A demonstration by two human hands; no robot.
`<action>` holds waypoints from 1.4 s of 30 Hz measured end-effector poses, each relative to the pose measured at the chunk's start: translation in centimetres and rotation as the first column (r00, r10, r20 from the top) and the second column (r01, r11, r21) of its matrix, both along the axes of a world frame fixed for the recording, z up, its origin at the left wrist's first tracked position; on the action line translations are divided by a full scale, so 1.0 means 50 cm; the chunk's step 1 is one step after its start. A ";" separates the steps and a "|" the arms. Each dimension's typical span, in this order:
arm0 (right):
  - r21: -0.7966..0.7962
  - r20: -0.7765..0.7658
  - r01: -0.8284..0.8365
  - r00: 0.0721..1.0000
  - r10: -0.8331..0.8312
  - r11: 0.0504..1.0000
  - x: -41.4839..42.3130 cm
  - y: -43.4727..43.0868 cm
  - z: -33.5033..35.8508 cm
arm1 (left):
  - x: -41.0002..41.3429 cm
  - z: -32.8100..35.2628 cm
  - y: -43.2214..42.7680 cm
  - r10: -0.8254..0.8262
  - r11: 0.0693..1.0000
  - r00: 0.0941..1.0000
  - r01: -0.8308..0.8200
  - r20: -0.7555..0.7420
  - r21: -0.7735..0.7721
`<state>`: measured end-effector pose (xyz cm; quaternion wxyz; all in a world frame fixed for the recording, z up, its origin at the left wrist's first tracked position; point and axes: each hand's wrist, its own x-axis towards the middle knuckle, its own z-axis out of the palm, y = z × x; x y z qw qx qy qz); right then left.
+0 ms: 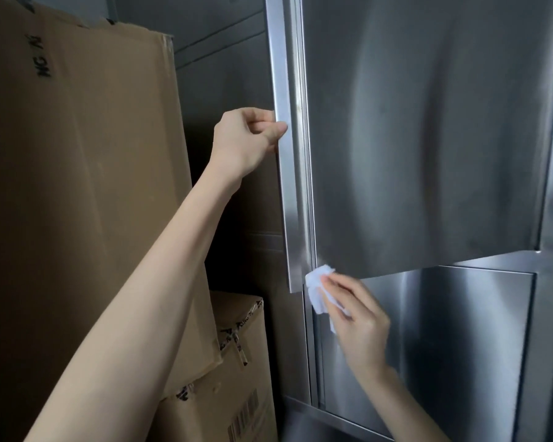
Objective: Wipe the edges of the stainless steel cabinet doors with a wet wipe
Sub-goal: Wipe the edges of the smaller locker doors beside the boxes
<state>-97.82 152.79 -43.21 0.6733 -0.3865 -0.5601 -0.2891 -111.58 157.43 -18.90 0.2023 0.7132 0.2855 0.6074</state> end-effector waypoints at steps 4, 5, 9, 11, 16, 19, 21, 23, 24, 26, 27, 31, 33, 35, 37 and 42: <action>0.201 0.017 0.081 0.996 -0.086 0.976 0.019 -0.012 0.088 | -0.001 -0.004 -0.018 -0.039 0.999 0.999 0.039 0.015 0.032; 0.184 0.059 0.086 0.993 -0.098 0.979 0.012 -0.011 0.094 | 0.000 -0.005 -0.023 -0.043 0.998 0.999 0.042 0.022 0.040; 0.114 0.315 0.183 0.926 -0.210 0.977 -0.013 -0.003 0.058 | 0.006 -0.009 -0.034 -0.017 0.997 0.999 0.014 0.031 0.081; 0.116 0.388 0.193 0.894 -0.223 0.974 -0.002 0.006 0.059 | 0.008 -0.010 -0.033 -0.002 0.997 1.000 0.000 0.031 0.076; 0.187 0.338 0.144 0.920 -0.201 0.972 0.008 0.033 0.165 | 0.005 -0.008 -0.027 -0.024 0.998 0.999 0.022 0.031 0.060; 0.184 0.319 0.151 0.925 -0.205 0.971 0.003 0.026 0.153 | 0.005 -0.012 -0.035 -0.039 0.996 0.998 0.035 0.054 0.076; 0.169 0.368 0.173 0.902 -0.225 0.970 0.007 0.011 0.091 | 0.006 -0.013 -0.039 -0.039 0.996 0.997 0.034 0.060 0.085; 0.140 0.444 0.198 0.863 -0.240 0.970 0.013 -0.005 0.039 | 0.006 -0.012 -0.041 -0.035 0.996 0.998 0.030 0.056 0.087; 0.128 0.469 0.200 0.851 -0.237 0.971 0.017 -0.009 0.034 | 0.005 -0.012 -0.040 -0.031 0.996 0.998 0.026 0.057 0.087; 0.119 0.464 0.182 0.859 -0.217 0.976 0.020 -0.005 0.062 | 0.005 -0.012 -0.040 -0.027 0.996 0.998 0.022 0.058 0.085; 0.121 0.445 0.166 0.872 -0.203 0.979 0.018 -0.001 0.091 | 0.005 -0.011 -0.040 -0.026 0.996 0.998 0.021 0.056 0.083; 0.236 0.351 0.124 0.914 -0.204 0.964 0.018 0.015 0.257 | 0.003 -0.013 -0.035 -0.037 0.996 0.998 0.032 0.059 0.083; 0.262 0.327 0.136 0.919 -0.220 0.955 0.017 0.018 0.313 | 0.002 -0.015 -0.033 -0.038 0.995 0.998 0.032 0.057 0.095; 0.252 0.328 0.155 0.915 -0.235 0.955 0.015 0.016 0.313 | 0.002 -0.016 -0.033 -0.030 0.994 0.998 0.024 0.056 0.104; 0.249 0.365 0.175 0.894 -0.260 0.953 0.018 0.008 0.280 | 0.001 -0.015 -0.035 -0.029 0.994 0.998 0.022 0.061 0.104; 0.265 0.393 0.174 0.879 -0.271 0.948 0.029 -0.007 0.343 | 0.001 -0.012 -0.051 -0.029 0.994 0.999 0.024 0.045 0.106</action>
